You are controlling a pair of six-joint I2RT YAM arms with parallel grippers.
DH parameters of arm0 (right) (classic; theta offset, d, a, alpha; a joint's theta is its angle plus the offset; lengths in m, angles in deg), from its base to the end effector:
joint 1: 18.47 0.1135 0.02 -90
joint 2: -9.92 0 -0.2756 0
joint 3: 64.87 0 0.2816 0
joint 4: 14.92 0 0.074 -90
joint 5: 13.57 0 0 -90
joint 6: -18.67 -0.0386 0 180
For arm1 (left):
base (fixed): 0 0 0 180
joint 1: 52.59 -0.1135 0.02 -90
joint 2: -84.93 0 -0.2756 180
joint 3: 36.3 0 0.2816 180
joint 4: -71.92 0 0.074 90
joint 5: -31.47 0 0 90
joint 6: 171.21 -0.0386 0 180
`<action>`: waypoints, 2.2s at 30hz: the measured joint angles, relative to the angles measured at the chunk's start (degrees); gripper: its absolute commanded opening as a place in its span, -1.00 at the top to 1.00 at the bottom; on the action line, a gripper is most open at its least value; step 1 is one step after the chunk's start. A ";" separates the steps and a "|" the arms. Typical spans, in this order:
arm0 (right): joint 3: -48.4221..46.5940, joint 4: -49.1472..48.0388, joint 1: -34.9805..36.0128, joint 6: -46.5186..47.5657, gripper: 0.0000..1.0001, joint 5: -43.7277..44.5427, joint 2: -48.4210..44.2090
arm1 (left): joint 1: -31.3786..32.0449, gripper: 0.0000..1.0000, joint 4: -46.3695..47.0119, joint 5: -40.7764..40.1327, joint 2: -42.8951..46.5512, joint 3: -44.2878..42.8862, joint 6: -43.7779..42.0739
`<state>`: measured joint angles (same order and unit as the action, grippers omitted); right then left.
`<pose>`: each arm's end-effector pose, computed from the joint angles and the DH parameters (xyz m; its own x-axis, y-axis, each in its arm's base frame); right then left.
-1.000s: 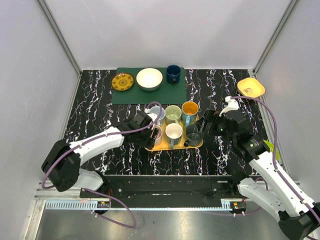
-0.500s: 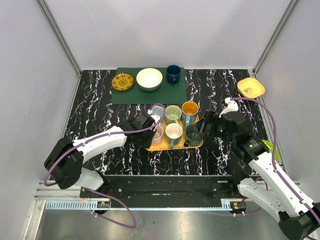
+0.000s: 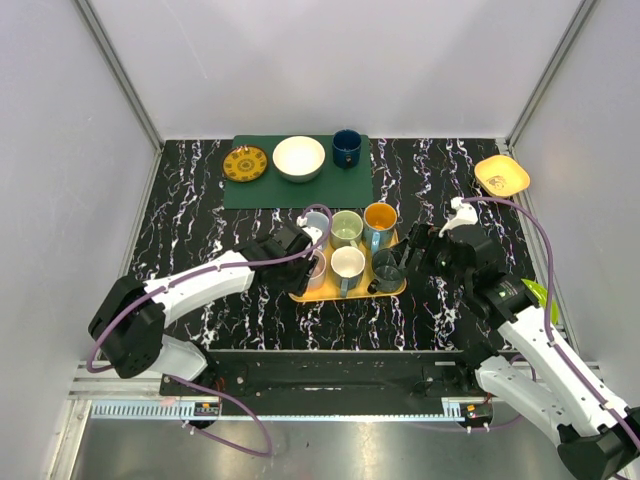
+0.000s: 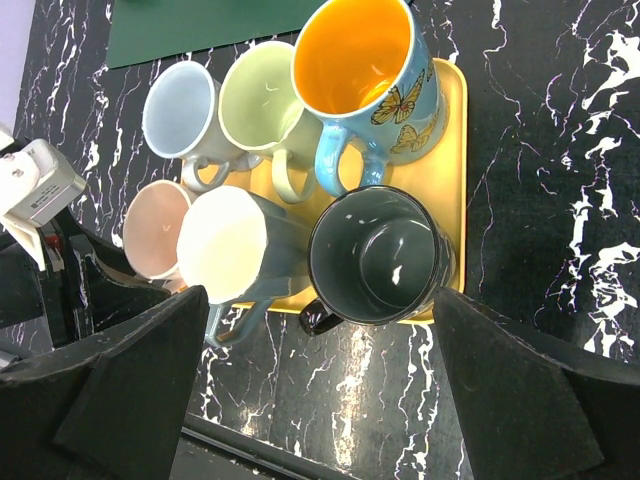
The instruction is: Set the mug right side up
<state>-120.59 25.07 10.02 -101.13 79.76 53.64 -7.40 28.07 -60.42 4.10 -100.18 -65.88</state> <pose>0.1730 0.0913 0.3097 -0.5722 0.2539 -0.7798 -0.1691 0.8939 0.4152 0.2126 -0.2122 0.2052 -0.7778 0.4080 -0.4781 0.5103 0.8540 -0.1012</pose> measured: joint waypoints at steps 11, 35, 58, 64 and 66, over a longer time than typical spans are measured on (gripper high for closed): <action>0.00 0.02 0.00 -0.07 -1.00 0.00 -0.55 | 0.00 0.40 -0.48 -0.26 -0.02 -0.11 -0.13; -4.15 0.37 0.00 -1.09 -0.99 -2.51 -0.74 | 0.46 1.00 -9.33 -5.14 19.69 -9.90 1.84; -4.57 -31.41 0.00 -18.45 -0.62 -36.37 -3.76 | -5.20 1.00 61.44 28.30 18.84 5.22 45.42; -4.52 -37.66 0.00 -20.90 -0.50 -39.12 4.20 | -5.20 1.00 72.37 29.70 17.33 7.32 52.13; -4.44 -38.05 0.00 -21.35 -0.47 -39.45 6.49 | -5.20 1.00 74.95 30.05 17.27 7.37 53.24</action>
<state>-125.03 -12.99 10.02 -122.48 40.31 60.13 -12.60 103.01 -30.36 21.36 -92.81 -12.64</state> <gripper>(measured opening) 0.754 0.198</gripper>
